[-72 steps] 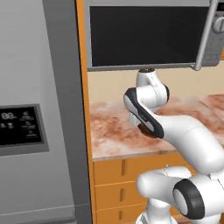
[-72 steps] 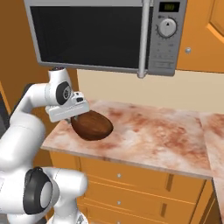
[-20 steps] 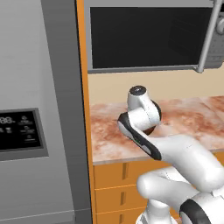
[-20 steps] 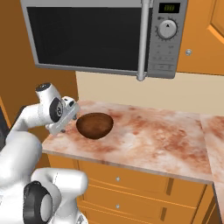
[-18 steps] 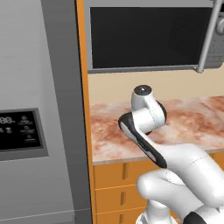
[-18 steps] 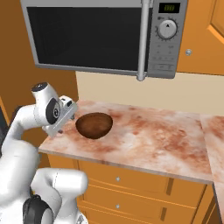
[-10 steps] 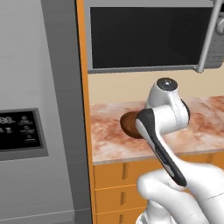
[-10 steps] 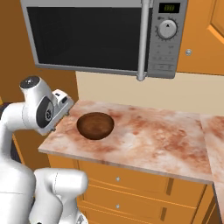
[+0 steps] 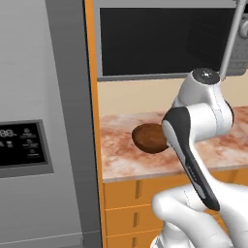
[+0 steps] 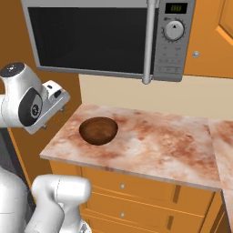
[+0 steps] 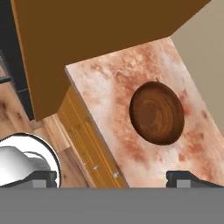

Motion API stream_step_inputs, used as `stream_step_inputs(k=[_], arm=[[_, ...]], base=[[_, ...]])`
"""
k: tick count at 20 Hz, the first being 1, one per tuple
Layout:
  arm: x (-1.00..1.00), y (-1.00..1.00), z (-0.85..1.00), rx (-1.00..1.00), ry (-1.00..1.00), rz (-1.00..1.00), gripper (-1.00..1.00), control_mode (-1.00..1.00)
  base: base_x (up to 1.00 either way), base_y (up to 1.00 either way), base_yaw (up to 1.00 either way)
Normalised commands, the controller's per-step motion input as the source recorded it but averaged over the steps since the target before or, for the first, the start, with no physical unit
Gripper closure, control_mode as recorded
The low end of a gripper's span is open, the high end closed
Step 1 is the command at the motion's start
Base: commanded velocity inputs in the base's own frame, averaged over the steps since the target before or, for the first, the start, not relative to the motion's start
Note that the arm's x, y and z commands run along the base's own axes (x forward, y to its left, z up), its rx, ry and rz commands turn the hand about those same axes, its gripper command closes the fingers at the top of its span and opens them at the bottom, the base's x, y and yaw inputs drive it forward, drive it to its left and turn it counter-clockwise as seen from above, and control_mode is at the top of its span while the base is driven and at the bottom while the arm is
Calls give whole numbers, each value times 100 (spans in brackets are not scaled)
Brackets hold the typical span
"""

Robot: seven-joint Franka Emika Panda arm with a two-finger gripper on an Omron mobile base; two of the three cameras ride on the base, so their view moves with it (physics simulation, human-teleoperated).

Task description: Clear the mugs and bowl far away from the sink.

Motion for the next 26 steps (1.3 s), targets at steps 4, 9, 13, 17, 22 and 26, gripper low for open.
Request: stream_step_inputs(k=[4, 9, 13, 17, 22, 26], arm=[[-13, 0, 0, 0, 0, -2, -100, 100], [0, 0, 0, 0, 0, 0, -100, 100], [0, 0, 0, 0, 0, 0, -100, 100], [0, 0, 0, 0, 0, 0, -100, 100], [0, 0, 0, 0, 0, 0, -100, 100], [0, 0, 0, 0, 0, 0, -100, 100]], base=[[-38, 0, 0], [-93, 0, 0], [-100, 4, 0], [-75, 14, 23], [-29, 19, 82], [-25, 14, 95]])
